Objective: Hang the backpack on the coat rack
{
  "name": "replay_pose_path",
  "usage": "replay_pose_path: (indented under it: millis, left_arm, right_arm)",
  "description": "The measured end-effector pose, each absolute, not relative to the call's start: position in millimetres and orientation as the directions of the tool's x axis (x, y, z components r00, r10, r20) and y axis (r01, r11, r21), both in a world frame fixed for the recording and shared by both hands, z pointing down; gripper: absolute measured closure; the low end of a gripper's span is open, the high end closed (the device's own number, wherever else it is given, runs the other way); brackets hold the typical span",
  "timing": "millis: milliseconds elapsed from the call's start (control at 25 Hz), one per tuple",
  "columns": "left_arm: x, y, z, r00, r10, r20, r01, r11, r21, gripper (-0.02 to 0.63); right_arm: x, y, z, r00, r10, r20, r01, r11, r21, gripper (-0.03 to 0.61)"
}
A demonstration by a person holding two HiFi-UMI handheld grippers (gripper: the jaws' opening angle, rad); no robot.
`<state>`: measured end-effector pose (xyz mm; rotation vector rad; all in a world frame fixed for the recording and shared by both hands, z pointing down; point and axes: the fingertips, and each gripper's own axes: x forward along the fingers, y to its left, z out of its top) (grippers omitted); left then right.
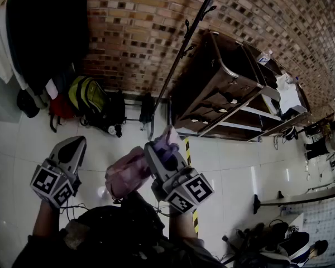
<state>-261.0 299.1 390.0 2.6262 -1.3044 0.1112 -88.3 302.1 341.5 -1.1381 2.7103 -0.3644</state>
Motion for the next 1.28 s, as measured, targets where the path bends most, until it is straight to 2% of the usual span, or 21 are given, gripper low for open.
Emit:
replay_pose_path:
  millis: [360,600,760,1000,1280]
  left_arm:
    - [-187.2,168.6,396.2,0.580,-0.802,0.146,-0.814,-0.565,0.134,0.594]
    - [-154.2,111.9,405.5,0.557,-0.812,0.174,-0.830,-0.539,0.143,0.595]
    - [-129.4,80.7,393.6,0.558,-0.818,0.140,-0.829,-0.542,0.139,0.595]
    - [-105.5,44.1,390.1,0.551,-0.820,0.156,-0.834,-0.545,0.085,0.595]
    - [-108.0,-19.0,397.4,0.579,-0.807,0.112,-0.814,-0.567,0.121,0.597]
  right_arm:
    - [-27.9,162.0,345.7,-0.741,-0.668,-0.065,-0.638,0.731,-0.240,0.552]
    - [11.5,100.2,337.7,-0.775,-0.630,-0.053,-0.610,0.766,-0.203,0.552]
    - [36.9,58.3,332.8,-0.773,-0.630,-0.076,-0.611,0.772,-0.178,0.552]
    - [37.5,19.0,345.2,-0.790,-0.613,-0.021,-0.601,0.780,-0.173,0.552]
    - [29.9,-28.1,345.8,-0.770,-0.637,-0.033,-0.620,0.759,-0.200,0.552]
